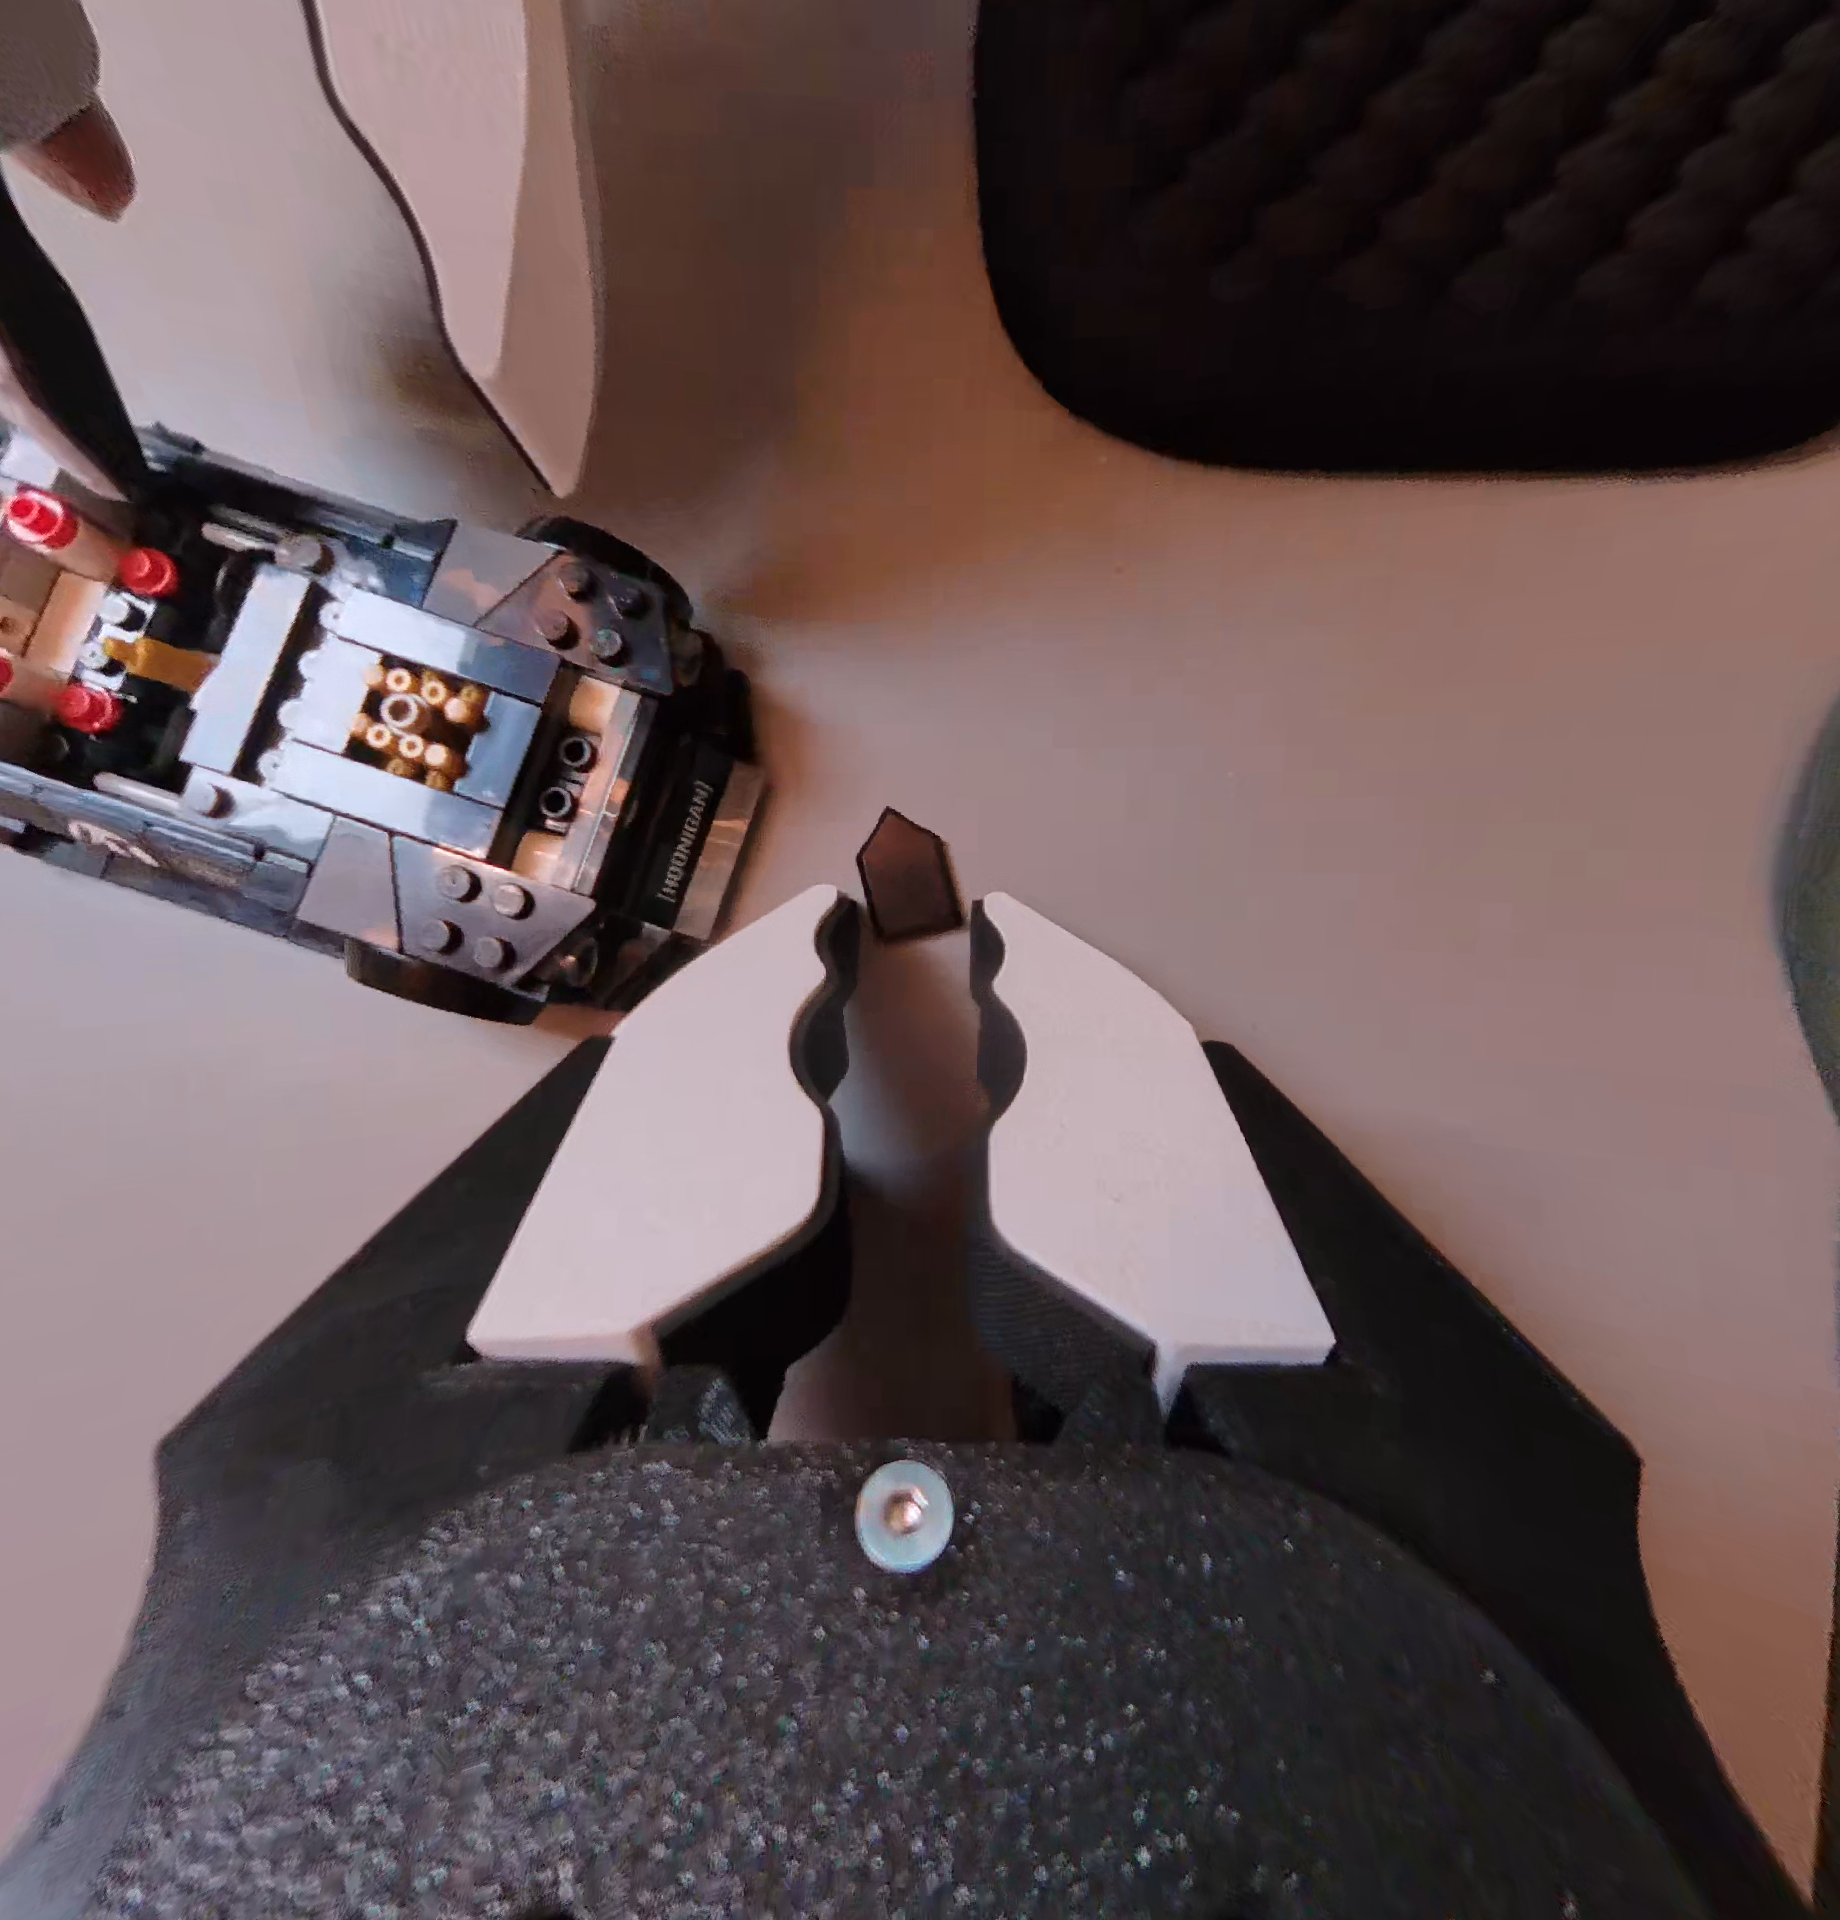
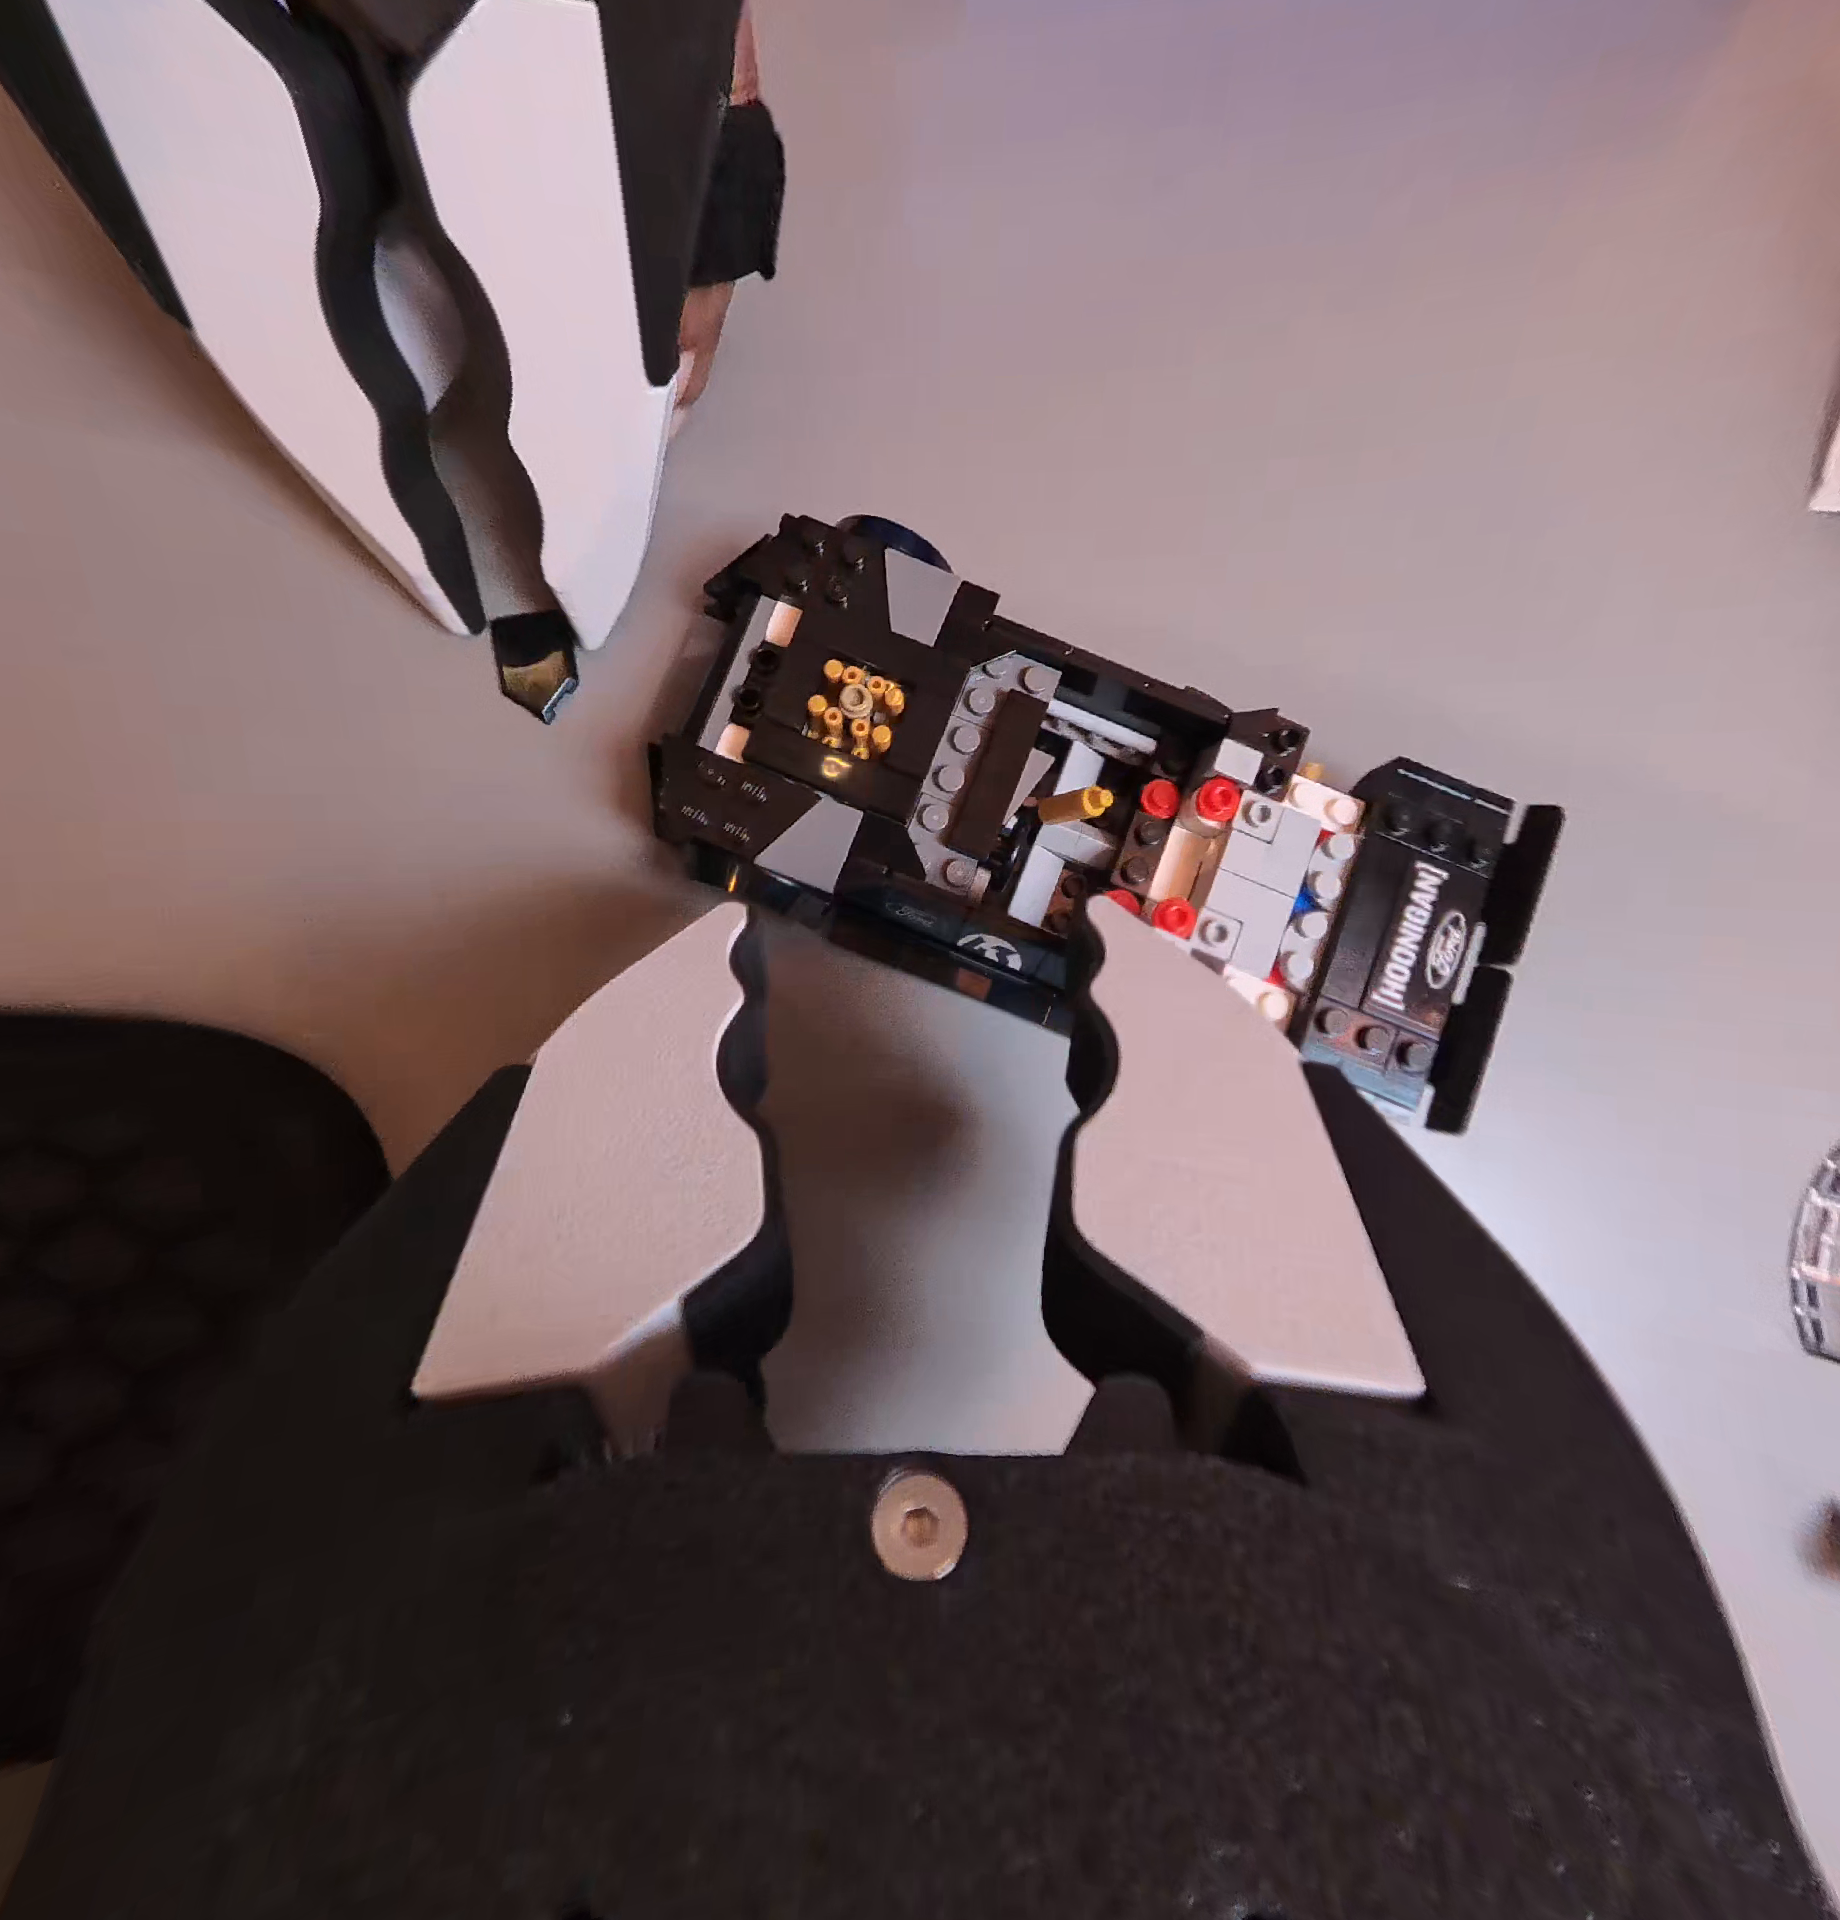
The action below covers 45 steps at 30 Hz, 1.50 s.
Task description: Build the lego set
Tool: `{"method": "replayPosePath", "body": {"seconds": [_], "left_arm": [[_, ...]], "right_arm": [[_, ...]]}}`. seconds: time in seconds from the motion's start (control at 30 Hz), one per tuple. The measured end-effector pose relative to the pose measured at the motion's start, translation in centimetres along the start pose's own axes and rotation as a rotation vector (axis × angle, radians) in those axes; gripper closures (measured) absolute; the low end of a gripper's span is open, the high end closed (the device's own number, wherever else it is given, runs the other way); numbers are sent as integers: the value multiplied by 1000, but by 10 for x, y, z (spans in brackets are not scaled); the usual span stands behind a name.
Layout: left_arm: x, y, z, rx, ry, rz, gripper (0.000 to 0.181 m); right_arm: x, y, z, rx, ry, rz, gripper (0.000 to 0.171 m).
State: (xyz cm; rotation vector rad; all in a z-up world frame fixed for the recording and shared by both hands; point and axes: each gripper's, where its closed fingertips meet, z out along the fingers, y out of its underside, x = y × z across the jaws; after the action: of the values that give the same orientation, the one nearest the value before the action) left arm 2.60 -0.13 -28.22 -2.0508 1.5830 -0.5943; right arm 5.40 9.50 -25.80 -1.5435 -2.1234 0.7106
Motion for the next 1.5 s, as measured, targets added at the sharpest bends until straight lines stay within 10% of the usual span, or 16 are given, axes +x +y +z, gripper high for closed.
{"method": "replayPosePath", "body": {"seconds": [0.5, 0.93, 1.13, 1.5], "left_arm": [[1, 2, -2, 17, -53, -51, 165], [-45, -29, -48, 179, -78, -101, 166], [-72, -43, -29, 126, -87, -163, 165], [-77, -40, -16, 40, -78, -148, 165]], "right_arm": [[-19, 7, 6, -82, 240, 58, 140], [-20, 14, -39, 80, 419, 241, 134], [5, 54, -52, 159, 471, 403, 111], [-10, 57, -39, 163, 383, 423, 121]]}}
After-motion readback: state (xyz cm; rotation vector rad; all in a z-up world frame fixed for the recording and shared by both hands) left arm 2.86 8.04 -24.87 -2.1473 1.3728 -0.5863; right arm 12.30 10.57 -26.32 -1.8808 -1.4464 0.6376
